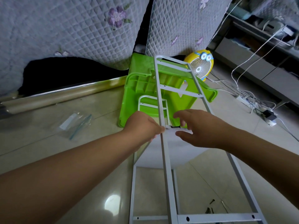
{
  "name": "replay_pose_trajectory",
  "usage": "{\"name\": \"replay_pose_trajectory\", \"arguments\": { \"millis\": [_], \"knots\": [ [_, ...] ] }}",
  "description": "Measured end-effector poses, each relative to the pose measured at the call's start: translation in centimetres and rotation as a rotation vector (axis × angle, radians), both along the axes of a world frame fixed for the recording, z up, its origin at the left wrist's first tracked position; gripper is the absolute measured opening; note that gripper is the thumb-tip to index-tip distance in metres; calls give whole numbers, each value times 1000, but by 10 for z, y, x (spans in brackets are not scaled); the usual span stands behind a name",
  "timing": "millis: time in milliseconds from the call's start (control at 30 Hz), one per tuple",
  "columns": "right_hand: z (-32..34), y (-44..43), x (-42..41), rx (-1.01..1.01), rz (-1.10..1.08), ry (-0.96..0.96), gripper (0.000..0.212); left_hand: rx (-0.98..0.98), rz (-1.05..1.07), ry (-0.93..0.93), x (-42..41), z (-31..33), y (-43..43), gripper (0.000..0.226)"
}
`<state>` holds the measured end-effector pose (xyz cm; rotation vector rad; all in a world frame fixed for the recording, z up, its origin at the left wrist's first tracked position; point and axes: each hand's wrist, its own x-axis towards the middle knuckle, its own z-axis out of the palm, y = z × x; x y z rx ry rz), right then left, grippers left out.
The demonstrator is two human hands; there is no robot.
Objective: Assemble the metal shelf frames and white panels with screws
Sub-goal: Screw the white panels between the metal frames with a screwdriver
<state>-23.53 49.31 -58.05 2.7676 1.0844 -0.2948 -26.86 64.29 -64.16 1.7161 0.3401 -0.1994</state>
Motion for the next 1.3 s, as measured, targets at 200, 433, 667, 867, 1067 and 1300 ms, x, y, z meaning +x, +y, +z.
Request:
{"name": "replay_pose_trajectory", "arguments": {
  "millis": [200,433,667,867,1067,1300],
  "knots": [
    [-14,-4,5,154,105,-68,13,12,-9,1,0,1,-2,18],
    [-8,9,8,33,152,-62,19,-17,2,24,1,1,-2,20],
    [0,29,5,-258,198,-84,20,-68,17,82,0,4,-1,20],
    [6,41,5,-358,205,-80,24,-89,17,75,-1,4,-1,20],
    [-5,20,2,-201,124,-95,20,-78,13,71,-2,6,-2,23],
    [0,36,3,-279,128,-102,16,-64,8,77,0,7,-2,23]
  ]
}}
